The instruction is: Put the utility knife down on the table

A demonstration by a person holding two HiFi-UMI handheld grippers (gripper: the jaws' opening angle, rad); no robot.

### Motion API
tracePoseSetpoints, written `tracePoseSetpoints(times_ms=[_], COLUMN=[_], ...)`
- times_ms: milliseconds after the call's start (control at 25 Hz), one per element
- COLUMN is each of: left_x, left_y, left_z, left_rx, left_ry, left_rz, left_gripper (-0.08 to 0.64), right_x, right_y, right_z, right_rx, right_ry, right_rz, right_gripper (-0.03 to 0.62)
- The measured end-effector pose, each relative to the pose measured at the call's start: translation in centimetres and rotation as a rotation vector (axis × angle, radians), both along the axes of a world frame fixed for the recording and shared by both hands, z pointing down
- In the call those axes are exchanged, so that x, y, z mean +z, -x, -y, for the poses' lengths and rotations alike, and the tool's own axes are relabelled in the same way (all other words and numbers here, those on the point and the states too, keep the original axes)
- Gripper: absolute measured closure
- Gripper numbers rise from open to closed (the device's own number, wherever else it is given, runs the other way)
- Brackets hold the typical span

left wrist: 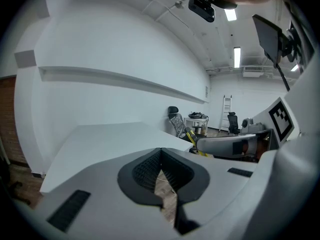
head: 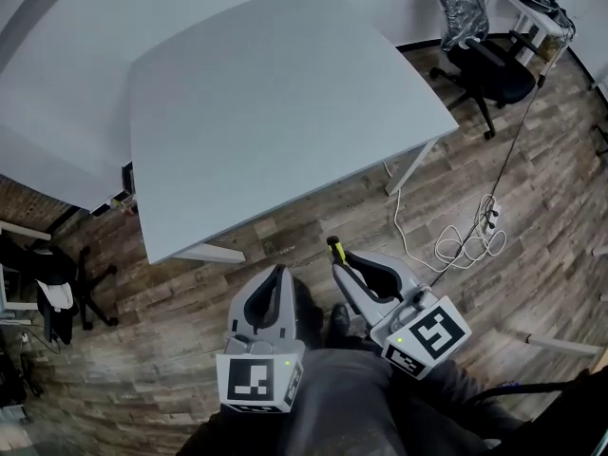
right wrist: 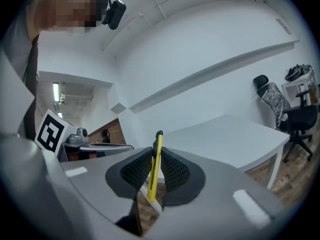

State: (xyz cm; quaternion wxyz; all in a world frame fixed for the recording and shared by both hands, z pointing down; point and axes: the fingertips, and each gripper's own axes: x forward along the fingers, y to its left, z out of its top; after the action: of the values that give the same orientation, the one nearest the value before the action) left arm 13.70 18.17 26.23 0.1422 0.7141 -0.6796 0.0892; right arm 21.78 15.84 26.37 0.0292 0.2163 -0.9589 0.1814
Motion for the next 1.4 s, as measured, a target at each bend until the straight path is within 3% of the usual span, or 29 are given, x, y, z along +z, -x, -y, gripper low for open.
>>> tracePoseSetpoints(times_ms=[360, 720, 1200, 1400], left_x=[0.7, 2.1, 2.7, 2.9], left_y=[2.5, 7.1, 16.1, 17.8], left_z=[5.1, 10.9, 17.4, 18.4], left_rx=[-0.012, 0.007, -0.027, -0.029], left_ry=[-0.002, 0.087, 0.041, 0.047], left_rz=[-0.008, 0.026, 0.002, -0.012], left_gripper=[0.557, 0.557, 0.557, 0.557], right_x=[0.5, 0.7, 0.6, 0.5], right_y=[2.7, 7.4, 16.2, 18.2], right_z=[4.9, 10.6, 16.6, 17.8], right_rx=[-0.025, -0.026, -0.055, -0.058], right_ry=[-0.006, -0.002, -0.034, -0.034], right_rz=[-0.016, -0.023, -0.064, -0.077], right_gripper=[0.537, 0.537, 0.537, 0.537])
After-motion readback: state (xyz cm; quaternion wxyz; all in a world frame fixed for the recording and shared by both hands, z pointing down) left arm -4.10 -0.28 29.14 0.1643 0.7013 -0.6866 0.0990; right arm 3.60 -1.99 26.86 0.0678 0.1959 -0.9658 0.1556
